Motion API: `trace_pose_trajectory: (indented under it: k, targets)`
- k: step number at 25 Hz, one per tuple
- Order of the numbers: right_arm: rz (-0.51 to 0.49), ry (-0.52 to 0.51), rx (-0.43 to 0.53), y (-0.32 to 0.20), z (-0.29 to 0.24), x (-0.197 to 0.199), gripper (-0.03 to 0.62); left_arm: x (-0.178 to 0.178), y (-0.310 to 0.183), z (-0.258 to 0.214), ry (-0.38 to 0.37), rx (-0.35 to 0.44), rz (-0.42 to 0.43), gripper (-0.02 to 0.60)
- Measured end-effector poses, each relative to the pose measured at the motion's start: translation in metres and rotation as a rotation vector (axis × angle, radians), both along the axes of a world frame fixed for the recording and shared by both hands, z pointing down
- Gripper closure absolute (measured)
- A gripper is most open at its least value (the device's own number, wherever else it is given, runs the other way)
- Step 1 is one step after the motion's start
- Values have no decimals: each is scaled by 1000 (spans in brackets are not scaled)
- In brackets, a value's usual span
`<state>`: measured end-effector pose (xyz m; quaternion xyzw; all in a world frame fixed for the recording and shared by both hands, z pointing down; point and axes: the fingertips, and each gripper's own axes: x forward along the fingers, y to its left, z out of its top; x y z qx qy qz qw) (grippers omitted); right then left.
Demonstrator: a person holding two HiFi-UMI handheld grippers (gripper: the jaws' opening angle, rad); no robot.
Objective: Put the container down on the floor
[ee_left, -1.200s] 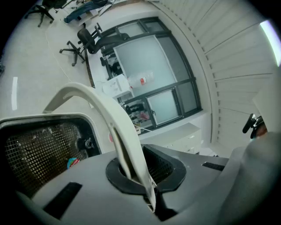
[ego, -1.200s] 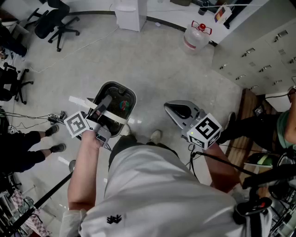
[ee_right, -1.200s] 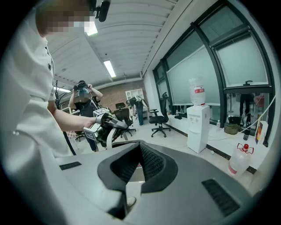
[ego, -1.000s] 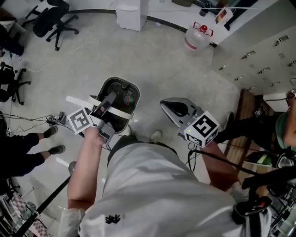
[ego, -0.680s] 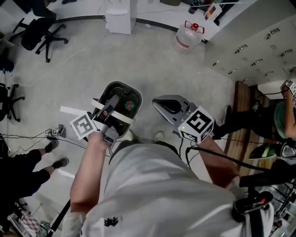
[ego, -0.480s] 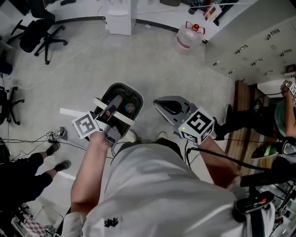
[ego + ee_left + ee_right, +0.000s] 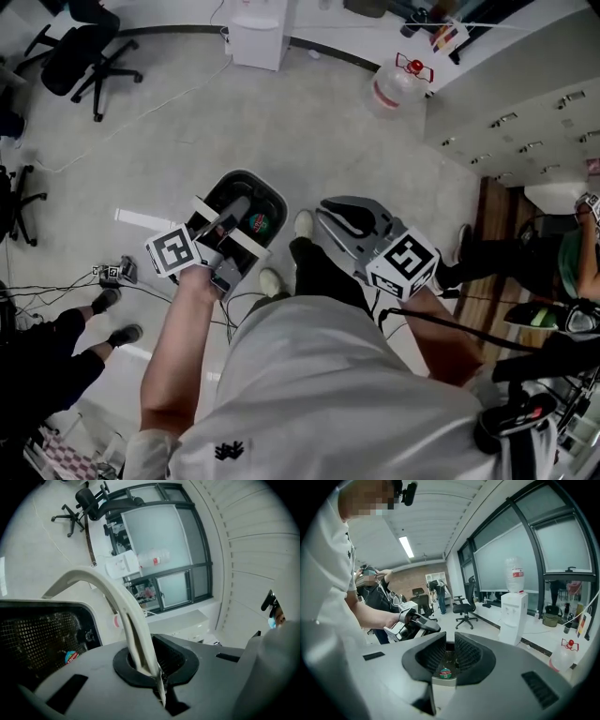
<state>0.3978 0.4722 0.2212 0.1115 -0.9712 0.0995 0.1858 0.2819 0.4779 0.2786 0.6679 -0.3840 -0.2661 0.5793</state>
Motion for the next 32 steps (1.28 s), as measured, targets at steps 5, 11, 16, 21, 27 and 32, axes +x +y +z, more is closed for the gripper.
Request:
trace_pose_trajectory:
  k: [5,11,16,21,27,32]
  targets:
    - [-66,-13,-21,-67,14,-30,574,-35,-51,14,-7,-20,-52,575]
    - [-164,-27,-1,-162,10,-64,574,-73,-124,23,-50,-43,-106,575]
    - [-214,-17,-6,-233,22,-89,574,-108,-195,20,-77,-9,-143,575]
    - [-229,-17,-11,-281,31,-129,574,-144,-265,25,-66,9,-121,575]
    - [-166,33,-30,-327,49,-192,574,-193,-338,57,-18,-7,-32,575]
    - [-68,27,-35,-366,55,-243,574,-228,-394,92,-16,-12,85,575]
